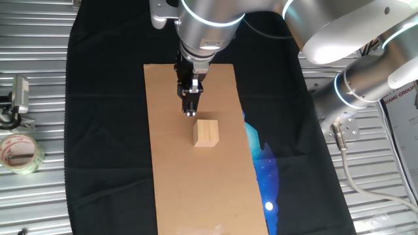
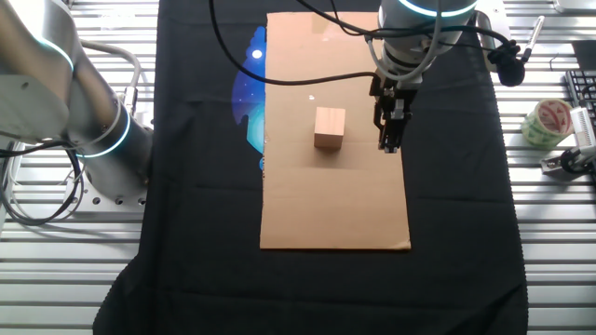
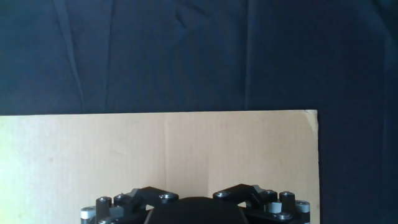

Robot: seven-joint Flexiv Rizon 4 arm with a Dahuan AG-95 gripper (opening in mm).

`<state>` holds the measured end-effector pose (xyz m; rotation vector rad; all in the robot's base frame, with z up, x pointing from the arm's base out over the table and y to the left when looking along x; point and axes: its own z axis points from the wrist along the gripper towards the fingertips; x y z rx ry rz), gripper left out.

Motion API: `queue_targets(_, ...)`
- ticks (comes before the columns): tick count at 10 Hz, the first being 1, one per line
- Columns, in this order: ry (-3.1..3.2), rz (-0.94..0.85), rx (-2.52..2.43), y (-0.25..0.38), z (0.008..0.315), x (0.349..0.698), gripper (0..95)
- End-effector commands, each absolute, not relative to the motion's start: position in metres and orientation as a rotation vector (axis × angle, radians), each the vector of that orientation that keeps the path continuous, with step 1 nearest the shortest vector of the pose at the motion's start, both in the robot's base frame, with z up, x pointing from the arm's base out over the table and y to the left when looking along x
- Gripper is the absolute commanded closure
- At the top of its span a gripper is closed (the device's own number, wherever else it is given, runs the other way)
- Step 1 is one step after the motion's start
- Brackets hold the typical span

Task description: Use the gripper to push the small block from left to right

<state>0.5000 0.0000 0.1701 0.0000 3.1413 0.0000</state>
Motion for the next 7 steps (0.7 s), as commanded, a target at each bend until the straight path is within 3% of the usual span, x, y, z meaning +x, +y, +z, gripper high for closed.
queue_targets(1, 3.095, 0.002, 0.011, 0.0, 0.17, 0.5, 95.0)
queue_targets(7, 3.098, -0.005, 0.015, 0.0, 0.1701, 0.4999, 95.0)
